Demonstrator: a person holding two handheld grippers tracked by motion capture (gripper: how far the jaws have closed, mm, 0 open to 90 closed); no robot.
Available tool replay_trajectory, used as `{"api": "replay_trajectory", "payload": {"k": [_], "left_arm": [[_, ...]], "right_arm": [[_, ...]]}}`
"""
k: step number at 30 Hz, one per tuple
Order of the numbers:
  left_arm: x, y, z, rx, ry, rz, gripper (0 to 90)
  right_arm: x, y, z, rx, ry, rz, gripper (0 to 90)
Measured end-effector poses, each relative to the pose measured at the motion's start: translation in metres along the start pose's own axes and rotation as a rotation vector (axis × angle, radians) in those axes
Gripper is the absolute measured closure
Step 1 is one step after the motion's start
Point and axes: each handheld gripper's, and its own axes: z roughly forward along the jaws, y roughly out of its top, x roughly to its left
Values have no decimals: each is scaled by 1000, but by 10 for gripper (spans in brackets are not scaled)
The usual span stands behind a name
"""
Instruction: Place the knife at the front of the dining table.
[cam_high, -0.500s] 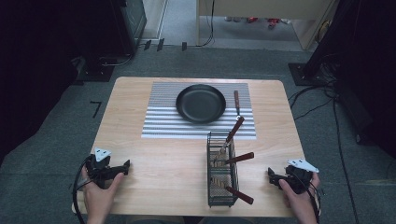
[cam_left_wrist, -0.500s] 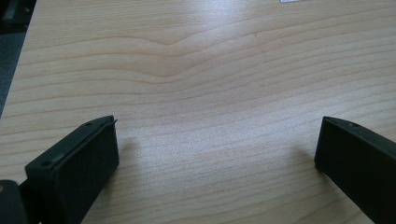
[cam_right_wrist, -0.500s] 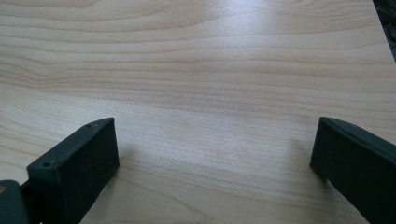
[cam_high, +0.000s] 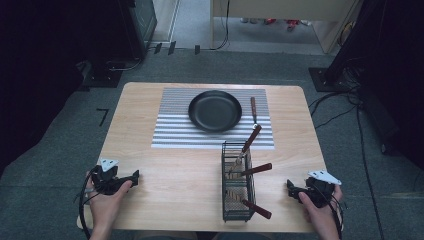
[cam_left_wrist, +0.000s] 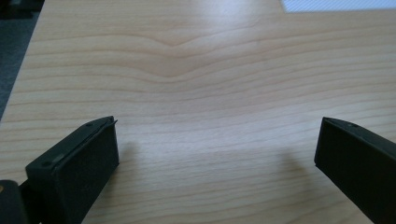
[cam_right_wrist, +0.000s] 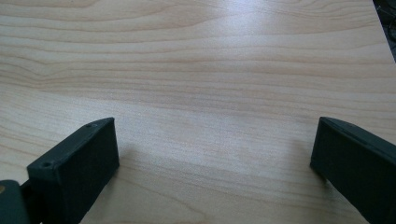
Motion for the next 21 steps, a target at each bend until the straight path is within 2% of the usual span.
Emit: {"api": "replay_trajectory", "payload": {"k": [4,5,9,10,11,12,14,15,17,19,20,21], "left_arm": [[-8,9,-9,-23,-20,2,0],[-17,18,-16,-51,-41,4,0],[-35,34,-28,-109,-82,22,0],[-35,34,-28,-109,-82,22,0],[-46,42,-32,-131,-120,27,0],[-46,42,-32,-131,-120,27,0],[-58,51,-35,-144,-151,38,0],[-69,58,-37,-161,-179,45,0],[-75,62,-39,-172,-191,47,0],[-90,72,-41,-193,-226,62,8],[-90,72,-41,-193,-226,62,28],[-100,79,-42,-201,-252,76,39]], "right_arm": [[0,0,0,0,0,0,5],[0,0,0,0,0,0,5],[0,0,0,0,0,0,5],[0,0,0,0,0,0,5],[0,0,0,0,0,0,5],[0,0,0,0,0,0,5],[0,0,0,0,0,0,5],[0,0,0,0,0,0,5],[0,0,0,0,0,0,5],[0,0,0,0,0,0,5],[0,0,0,0,0,0,5],[0,0,0,0,0,0,5]]}}
